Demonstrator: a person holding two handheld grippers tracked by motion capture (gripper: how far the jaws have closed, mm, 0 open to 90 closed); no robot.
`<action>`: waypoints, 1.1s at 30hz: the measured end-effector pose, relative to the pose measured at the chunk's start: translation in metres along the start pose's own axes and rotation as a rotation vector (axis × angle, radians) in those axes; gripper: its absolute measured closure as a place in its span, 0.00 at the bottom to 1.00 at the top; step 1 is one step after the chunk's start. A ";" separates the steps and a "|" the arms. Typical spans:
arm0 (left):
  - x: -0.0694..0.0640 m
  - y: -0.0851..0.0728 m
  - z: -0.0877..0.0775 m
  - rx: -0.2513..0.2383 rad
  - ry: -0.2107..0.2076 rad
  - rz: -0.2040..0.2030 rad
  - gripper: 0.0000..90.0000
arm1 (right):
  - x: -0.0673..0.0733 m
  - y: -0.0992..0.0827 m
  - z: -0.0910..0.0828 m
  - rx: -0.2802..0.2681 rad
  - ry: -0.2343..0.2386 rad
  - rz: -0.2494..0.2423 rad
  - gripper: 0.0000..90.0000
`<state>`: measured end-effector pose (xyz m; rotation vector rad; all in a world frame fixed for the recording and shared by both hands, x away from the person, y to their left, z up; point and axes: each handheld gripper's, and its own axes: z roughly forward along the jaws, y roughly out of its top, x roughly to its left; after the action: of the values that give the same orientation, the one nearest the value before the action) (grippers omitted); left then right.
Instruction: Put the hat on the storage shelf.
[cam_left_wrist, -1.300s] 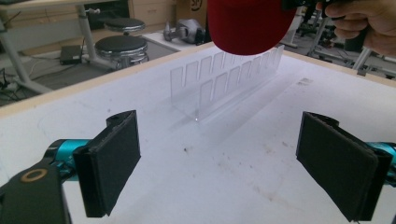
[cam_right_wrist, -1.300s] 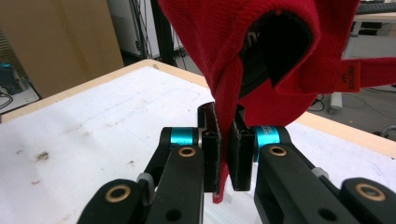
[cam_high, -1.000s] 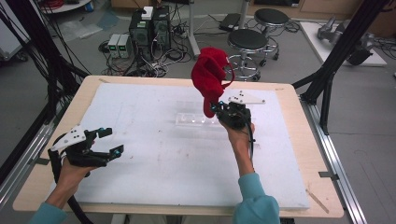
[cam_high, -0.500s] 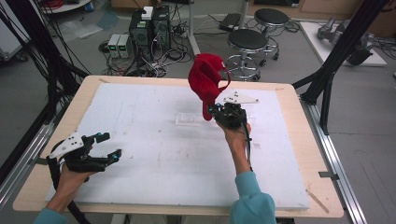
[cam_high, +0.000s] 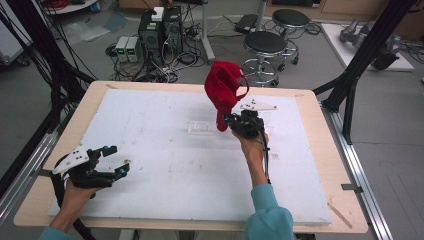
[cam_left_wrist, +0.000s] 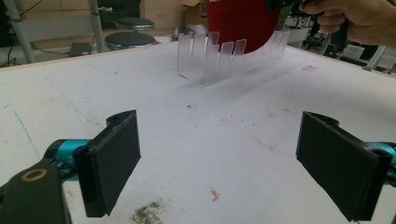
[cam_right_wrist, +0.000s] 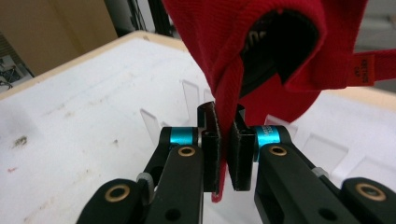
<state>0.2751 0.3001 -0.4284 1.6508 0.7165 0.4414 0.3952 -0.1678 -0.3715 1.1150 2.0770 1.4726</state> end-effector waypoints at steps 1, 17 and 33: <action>0.000 0.000 0.000 -0.002 -0.001 -0.001 0.16 | 0.000 -0.001 0.000 -0.009 0.002 0.003 0.95; 0.004 -0.011 -0.001 0.007 0.049 -0.004 0.16 | -0.002 -0.011 -0.005 0.028 -0.030 -0.044 0.71; 0.001 -0.021 -0.003 -0.017 0.097 0.008 0.16 | 0.006 -0.013 -0.062 0.011 -0.111 -0.094 0.13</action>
<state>0.2694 0.3043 -0.4484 1.6256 0.7761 0.5349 0.3442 -0.2034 -0.3584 1.0628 2.0346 1.3270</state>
